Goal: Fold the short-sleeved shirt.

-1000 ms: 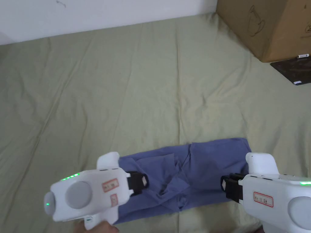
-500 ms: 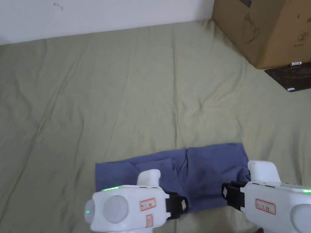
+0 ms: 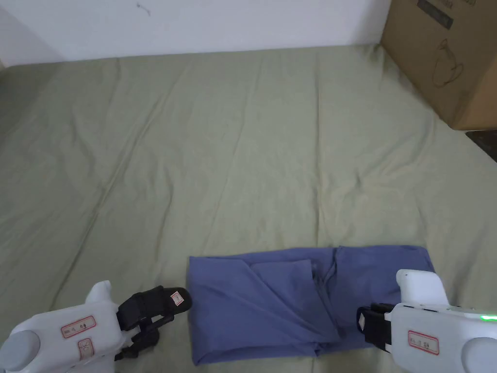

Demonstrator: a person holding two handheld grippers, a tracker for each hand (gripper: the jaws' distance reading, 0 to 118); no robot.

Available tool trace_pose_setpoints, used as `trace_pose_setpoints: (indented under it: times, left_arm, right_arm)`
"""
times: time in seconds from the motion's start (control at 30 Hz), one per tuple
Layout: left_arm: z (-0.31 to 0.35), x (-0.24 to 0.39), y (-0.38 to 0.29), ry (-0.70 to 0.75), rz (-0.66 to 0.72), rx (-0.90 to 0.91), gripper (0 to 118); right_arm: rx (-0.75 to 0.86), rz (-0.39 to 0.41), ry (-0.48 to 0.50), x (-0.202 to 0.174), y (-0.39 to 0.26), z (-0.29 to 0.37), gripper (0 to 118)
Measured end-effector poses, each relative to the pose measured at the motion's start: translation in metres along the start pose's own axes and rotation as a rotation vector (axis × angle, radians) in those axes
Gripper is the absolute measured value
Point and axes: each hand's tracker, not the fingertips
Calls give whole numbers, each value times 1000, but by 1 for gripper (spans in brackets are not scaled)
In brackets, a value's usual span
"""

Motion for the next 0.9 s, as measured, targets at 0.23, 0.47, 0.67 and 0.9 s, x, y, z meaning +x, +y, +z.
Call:
trace_pose_setpoints:
  times: [0.23, 0.47, 0.67, 0.9]
  left_arm:
    - [-30, -3, 7, -158, 61, -56, 114]
    - [-56, -20, 13, -65, 24, -149, 8]
    - [-4, 2, 15, -60, -41, -142, 8]
    - [100, -31, 44, 122, -63, 18, 8]
  right_arm:
    - [-10, 55, 0, -21, 6, -2, 0]
    - [-31, 82, -9, -32, 3, -4, 0]
    - [-39, 92, -27, -32, 3, -3, 0]
    - [-40, 90, -24, -30, 4, -4, 0]
